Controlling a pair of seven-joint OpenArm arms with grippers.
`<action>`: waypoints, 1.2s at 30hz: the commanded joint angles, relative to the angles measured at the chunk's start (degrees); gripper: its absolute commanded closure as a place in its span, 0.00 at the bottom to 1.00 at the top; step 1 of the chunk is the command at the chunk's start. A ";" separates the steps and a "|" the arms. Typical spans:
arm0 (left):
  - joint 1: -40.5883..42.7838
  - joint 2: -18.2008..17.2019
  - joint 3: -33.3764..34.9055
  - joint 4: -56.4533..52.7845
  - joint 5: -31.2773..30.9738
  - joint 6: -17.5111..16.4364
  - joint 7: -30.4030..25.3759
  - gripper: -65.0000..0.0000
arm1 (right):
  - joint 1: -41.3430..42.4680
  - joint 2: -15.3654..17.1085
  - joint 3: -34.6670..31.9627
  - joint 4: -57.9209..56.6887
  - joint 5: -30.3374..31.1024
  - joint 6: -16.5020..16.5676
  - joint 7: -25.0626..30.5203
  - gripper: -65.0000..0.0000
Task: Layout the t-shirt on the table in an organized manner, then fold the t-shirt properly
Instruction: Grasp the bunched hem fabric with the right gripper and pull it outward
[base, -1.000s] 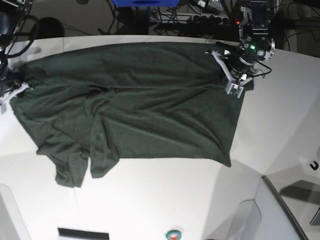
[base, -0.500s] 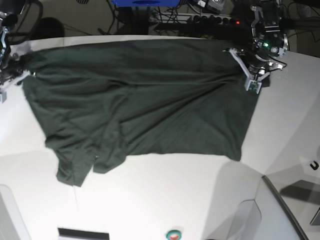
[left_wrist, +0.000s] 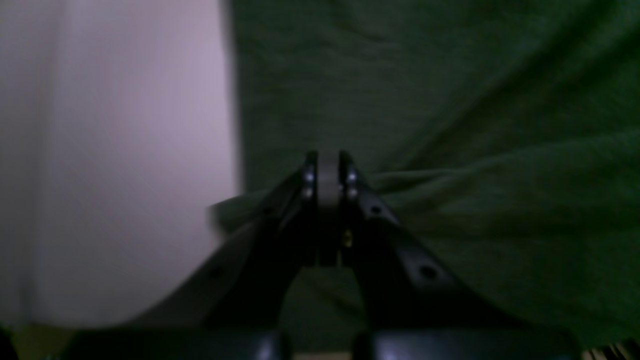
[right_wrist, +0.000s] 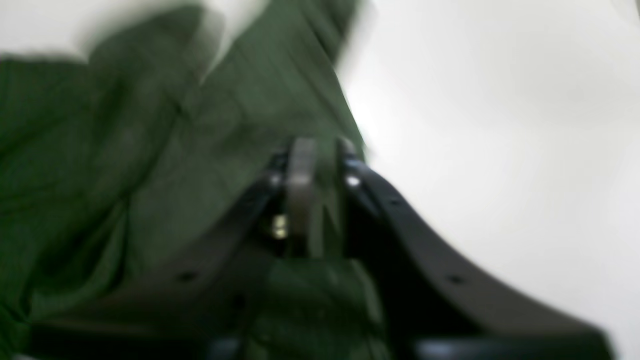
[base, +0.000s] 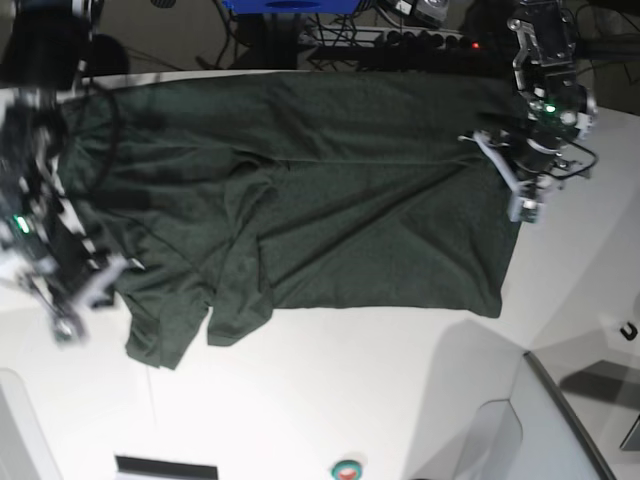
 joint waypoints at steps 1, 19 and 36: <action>0.17 0.22 -2.23 1.87 0.14 0.43 -0.52 1.00 | 3.69 0.68 -1.75 -2.91 0.08 -0.22 0.66 0.77; 9.67 3.12 -28.17 3.62 -12.26 -8.19 -0.96 1.00 | 25.23 -9.78 -17.23 -44.06 0.08 -0.92 16.40 0.68; 9.05 3.12 -27.55 3.54 -12.35 -8.19 -0.96 1.00 | 24.79 -7.23 -17.05 -44.41 -0.01 -7.25 17.02 0.47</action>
